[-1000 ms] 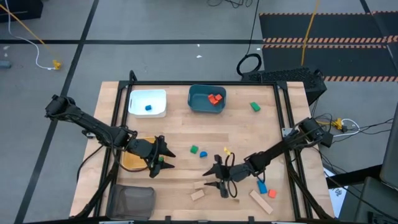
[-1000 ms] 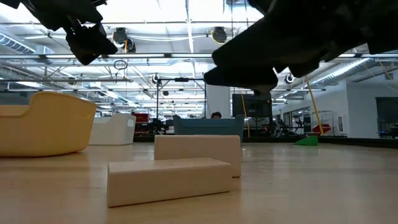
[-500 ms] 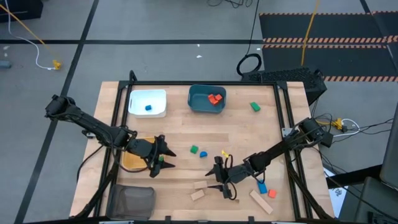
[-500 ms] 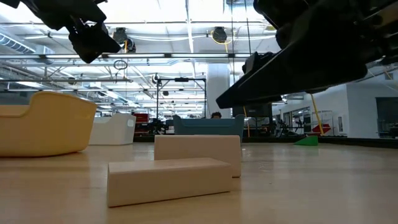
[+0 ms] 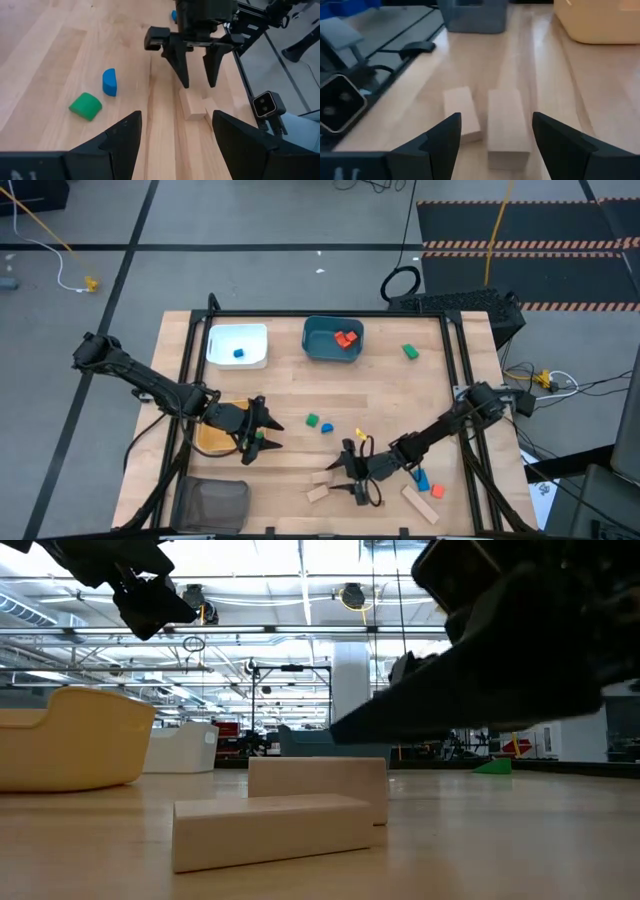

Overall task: Sort & place blocks by color
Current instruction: Put the top left brown wooden block into the black bin

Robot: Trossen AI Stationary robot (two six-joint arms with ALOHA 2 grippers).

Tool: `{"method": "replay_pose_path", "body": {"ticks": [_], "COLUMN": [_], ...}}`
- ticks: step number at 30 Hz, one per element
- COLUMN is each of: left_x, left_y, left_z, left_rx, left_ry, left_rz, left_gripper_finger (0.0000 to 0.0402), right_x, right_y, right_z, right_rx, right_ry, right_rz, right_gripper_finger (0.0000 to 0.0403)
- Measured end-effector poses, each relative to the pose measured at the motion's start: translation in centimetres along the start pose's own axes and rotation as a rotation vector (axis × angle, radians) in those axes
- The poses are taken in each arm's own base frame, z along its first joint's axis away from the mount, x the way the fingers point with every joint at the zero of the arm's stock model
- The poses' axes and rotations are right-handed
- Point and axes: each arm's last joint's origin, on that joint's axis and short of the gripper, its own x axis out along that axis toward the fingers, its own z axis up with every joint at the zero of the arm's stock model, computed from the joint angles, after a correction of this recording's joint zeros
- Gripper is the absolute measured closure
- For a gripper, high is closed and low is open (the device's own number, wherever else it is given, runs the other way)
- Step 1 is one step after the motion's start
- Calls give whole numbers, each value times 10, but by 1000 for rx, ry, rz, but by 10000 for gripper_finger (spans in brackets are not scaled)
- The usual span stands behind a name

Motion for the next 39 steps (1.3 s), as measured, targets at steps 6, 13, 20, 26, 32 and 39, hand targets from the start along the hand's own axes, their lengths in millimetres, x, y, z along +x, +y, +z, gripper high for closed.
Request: {"method": "replay_pose_path", "body": {"ticks": [6, 13, 20, 26, 32, 39], "left_x": [0, 0, 0, 0, 0, 0], "left_y": [0, 0, 0, -1, -1, -1], "left_z": [0, 0, 0, 2, 2, 3], "left_rx": [1, 2, 1, 6, 5, 15], "left_ry": [1, 1, 0, -16, -25, -34], "left_rz": [0, 0, -1, -9, -13, -9], "left_gripper_finger": [158, 158, 158, 158, 158, 158], "right_x": [6, 8, 8, 8, 8, 3], "right_y": [-5, -10, -13, -12, -11, -21], "right_z": [-16, -15, -16, -15, -9, 18], "right_rx": [-11, -3, 47, 51, 63, 97], "right_ry": [46, 37, 49, 49, 2, -110], "right_rz": [-20, -33, -42, -16, -4, -17], "right_gripper_finger": [167, 179, 255, 296, 296, 296]}}
